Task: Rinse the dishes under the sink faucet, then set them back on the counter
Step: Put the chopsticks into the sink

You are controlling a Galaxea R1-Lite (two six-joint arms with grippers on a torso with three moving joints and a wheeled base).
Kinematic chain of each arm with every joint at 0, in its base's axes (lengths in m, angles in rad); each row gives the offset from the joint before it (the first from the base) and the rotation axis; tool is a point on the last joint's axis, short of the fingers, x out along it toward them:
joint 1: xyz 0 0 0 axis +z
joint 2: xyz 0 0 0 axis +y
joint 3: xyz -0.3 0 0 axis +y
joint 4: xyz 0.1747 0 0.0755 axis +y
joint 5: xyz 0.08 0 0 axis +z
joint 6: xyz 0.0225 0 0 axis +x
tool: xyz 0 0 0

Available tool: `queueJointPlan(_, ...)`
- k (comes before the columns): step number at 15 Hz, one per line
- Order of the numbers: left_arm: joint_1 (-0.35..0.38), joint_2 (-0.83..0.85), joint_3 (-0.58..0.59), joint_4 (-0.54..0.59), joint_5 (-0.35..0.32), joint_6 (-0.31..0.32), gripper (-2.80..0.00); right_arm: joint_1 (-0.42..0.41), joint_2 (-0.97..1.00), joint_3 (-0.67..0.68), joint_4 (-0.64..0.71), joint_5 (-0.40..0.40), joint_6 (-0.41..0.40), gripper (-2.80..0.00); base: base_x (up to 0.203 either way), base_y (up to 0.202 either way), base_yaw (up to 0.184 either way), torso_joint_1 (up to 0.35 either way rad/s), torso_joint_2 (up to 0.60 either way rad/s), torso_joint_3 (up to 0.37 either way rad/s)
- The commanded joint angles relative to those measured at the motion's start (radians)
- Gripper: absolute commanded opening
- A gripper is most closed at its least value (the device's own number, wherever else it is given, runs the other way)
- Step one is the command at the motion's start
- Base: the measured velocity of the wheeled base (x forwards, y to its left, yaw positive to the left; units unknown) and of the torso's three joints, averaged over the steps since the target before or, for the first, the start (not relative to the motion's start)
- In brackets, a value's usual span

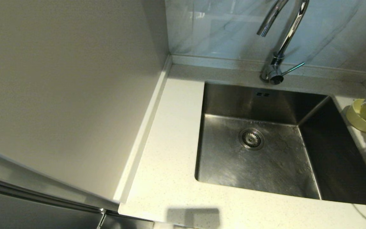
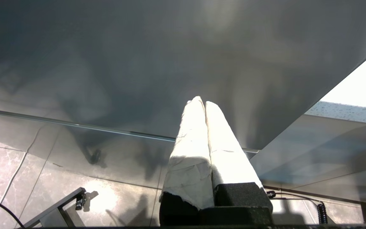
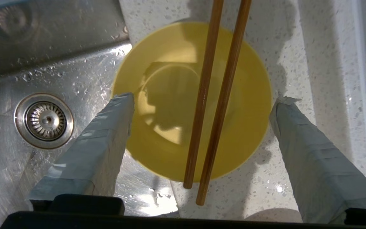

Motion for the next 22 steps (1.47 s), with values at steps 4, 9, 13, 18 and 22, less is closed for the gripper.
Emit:
queueJointPlan(4,0.0,-0.003,0.0,0.0,0.0,0.0,-2.8,0.002,0.017,0.026,0.002,0.002,-0.001,0.0,0.0,0.0,0.0,0.0,0.0,0.0)
queueJointPlan(9,0.0,-0.003,0.0,0.0,0.0,0.0,-2.8,0.005,0.029,0.032,-0.025,0.003,0.0,0.0,0.0,0.0,0.0,0.0,0.0,0.0)
queueJointPlan(13,0.0,-0.003,0.0,0.0,0.0,0.0,-2.8,0.013,0.038,0.035,-0.053,0.002,-0.002,0.0,0.0,0.0,0.0,0.0,0.0,0.0)
queueJointPlan(18,0.0,-0.003,0.0,0.0,0.0,0.0,-2.8,0.025,0.058,0.029,-0.053,0.0,-0.006,-2.8,0.0,0.0,0.0,0.0,0.0,0.0)
queueJointPlan(22,0.0,-0.003,0.0,0.0,0.0,0.0,-2.8,0.037,0.077,0.026,-0.055,-0.001,-0.006,-2.8,0.0,0.0,0.0,0.0,0.0,0.0)
